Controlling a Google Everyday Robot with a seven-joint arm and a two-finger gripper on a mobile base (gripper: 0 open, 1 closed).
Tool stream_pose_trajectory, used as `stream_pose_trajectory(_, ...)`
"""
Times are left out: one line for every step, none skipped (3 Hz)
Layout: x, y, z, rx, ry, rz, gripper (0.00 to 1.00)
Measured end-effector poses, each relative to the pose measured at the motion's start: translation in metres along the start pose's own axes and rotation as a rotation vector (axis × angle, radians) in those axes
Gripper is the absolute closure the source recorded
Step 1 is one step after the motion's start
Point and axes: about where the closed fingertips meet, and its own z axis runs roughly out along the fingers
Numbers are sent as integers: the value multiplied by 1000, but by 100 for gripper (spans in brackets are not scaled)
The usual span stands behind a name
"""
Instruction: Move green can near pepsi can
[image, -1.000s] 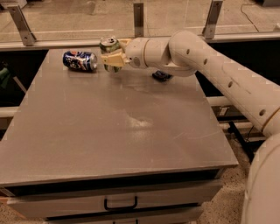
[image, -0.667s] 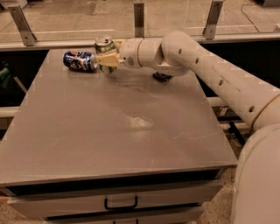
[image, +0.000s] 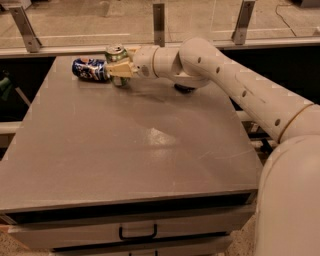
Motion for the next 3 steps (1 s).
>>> stream_pose_trajectory(3, 0, 5, -3, -1, 10, 13)
stream_pose_trajectory(0, -3, 0, 11, -14, 6, 0)
stream_pose_trajectory(-12, -20, -35, 78, -33, -30, 0)
